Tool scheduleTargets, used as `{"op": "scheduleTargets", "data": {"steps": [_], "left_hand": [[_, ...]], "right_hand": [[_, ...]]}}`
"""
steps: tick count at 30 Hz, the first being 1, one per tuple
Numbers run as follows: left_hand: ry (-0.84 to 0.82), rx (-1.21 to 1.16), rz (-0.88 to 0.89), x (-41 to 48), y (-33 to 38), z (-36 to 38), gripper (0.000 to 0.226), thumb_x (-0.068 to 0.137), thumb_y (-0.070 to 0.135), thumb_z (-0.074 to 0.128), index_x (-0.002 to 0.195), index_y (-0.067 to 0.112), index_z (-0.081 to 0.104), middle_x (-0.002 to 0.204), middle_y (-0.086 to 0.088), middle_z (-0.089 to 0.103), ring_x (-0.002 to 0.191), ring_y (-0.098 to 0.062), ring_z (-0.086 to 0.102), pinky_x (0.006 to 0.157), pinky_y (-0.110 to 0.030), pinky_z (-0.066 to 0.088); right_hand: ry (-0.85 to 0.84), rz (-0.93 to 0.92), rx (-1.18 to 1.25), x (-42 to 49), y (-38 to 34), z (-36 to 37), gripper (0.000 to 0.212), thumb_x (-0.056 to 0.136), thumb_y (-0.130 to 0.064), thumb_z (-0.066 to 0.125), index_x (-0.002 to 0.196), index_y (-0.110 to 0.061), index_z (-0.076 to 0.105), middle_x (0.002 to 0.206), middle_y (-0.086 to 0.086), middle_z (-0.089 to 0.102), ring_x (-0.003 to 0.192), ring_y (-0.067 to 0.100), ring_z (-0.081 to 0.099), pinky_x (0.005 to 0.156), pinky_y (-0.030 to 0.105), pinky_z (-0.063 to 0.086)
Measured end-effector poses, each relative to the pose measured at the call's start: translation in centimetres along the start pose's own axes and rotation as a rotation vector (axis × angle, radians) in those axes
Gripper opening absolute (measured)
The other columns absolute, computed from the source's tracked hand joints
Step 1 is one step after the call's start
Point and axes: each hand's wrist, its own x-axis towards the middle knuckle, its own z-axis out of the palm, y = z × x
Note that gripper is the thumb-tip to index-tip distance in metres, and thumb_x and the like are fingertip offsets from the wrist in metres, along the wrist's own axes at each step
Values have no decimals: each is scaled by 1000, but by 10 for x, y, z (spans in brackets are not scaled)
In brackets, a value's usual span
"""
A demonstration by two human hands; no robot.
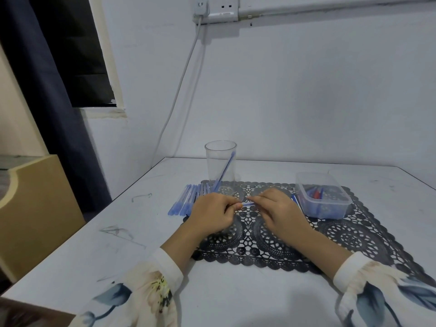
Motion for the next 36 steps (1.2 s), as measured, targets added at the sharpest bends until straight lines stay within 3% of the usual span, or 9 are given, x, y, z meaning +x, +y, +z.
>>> {"op": "scheduleTargets", "data": {"steps": [3,8,14,17,20,22,27,32,36], "left_hand": [[1,-30,6,1,-1,2,25,93,37,49,110,32,68,69,4,68,63,-7,49,67,-22,42],[-49,-35,11,2,-1,3,26,94,37,47,99,27,71,49,12,47,57,-9,50,65,-25,47],[-72,-69,53,4,-2,5,27,95,36,48,96,22,72,52,9,51,49,-4,45,59,-23,42],[-113,-89,82,4,-2,4,28,96,35,47,93,18,70,64,2,65,48,0,47,60,-22,45],[-129,-83,107,4,-2,5,28,96,34,47,95,18,70,71,4,69,45,9,46,57,-12,39],[-131,-111,90,4,-3,5,28,97,32,46,94,16,69,67,7,68,47,8,49,57,-15,41],[-127,-136,41,7,-12,2,28,98,29,44,89,12,65,62,-1,65,54,-7,55,67,-32,51],[-158,-131,78,5,-12,3,32,92,46,49,90,17,64,63,-3,63,53,-9,54,59,-30,48],[-145,-94,78,6,-14,4,29,89,45,55,97,20,65,66,-2,64,57,-13,57,59,-32,47]], "right_hand": [[10,10,12,-1,0,2,40,71,8,70,108,-5,66,86,7,63,78,21,58,72,25,46],[-17,26,66,-1,5,6,49,68,17,68,112,-4,65,87,7,61,77,17,57,75,15,39],[4,29,97,0,8,6,48,70,18,64,112,-4,65,85,6,54,74,8,46,71,11,35],[8,33,96,0,9,6,48,71,18,62,113,-5,65,85,6,52,74,8,44,69,12,35],[13,14,88,1,10,5,45,72,18,61,110,-4,65,83,7,52,72,9,44,67,13,36],[13,3,95,1,10,3,41,72,17,61,107,-3,66,82,8,52,71,10,45,68,13,36],[-37,-77,80,2,4,0,26,73,10,64,96,0,69,77,10,52,65,16,48,64,13,34],[-30,-16,100,0,10,2,26,73,4,62,96,-4,71,84,8,57,74,11,51,71,10,37],[-29,-36,97,1,7,0,29,84,-18,50,97,-4,72,86,7,63,75,18,60,70,21,48]]}}
